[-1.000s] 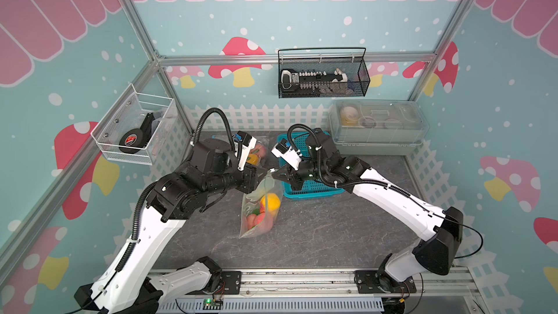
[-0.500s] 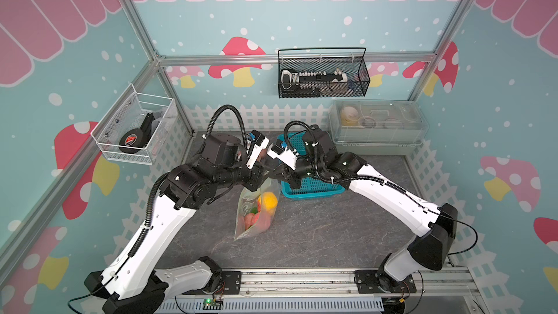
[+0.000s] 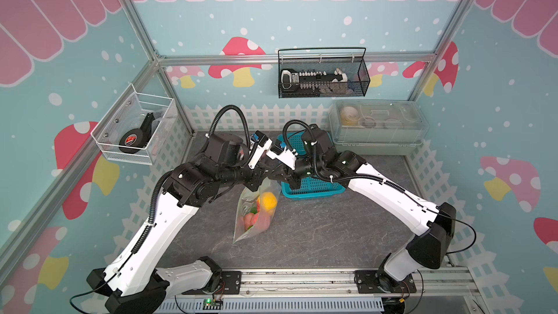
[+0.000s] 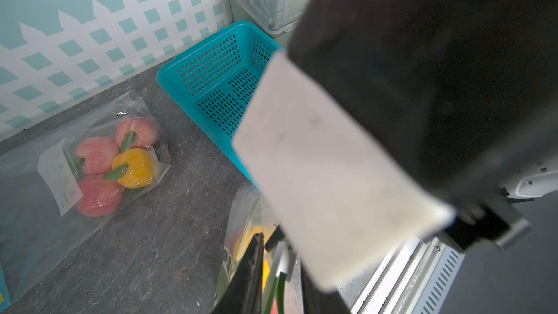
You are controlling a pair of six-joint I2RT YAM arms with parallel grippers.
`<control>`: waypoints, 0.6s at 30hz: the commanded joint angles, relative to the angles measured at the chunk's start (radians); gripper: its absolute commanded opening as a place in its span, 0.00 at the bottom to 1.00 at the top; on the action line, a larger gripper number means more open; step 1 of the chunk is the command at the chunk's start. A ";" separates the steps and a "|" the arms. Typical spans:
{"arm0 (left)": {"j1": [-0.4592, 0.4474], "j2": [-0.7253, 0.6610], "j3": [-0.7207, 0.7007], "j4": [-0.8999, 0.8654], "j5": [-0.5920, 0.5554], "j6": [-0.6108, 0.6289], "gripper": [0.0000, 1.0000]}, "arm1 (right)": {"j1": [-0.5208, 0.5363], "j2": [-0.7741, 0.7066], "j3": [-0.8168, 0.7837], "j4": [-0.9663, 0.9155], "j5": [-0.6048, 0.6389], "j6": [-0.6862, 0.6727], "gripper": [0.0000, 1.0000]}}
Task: Place the peach in a zip-top bag and seal the zipper
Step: Zip the zipper on the zipper food storage bag.
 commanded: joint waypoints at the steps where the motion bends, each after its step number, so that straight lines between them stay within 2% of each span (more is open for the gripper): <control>1: 0.009 0.001 -0.020 0.001 0.010 0.031 0.23 | -0.005 0.015 0.034 -0.002 -0.029 -0.016 0.00; 11: 0.010 -0.015 -0.046 0.006 0.027 0.040 0.22 | -0.015 0.020 0.035 0.001 -0.058 -0.006 0.00; 14: 0.010 -0.015 -0.047 0.013 0.046 0.041 0.17 | -0.015 0.021 0.036 0.001 -0.063 -0.003 0.00; 18: 0.010 -0.018 -0.049 0.016 0.053 0.043 0.05 | -0.016 0.023 0.034 0.001 -0.058 -0.001 0.00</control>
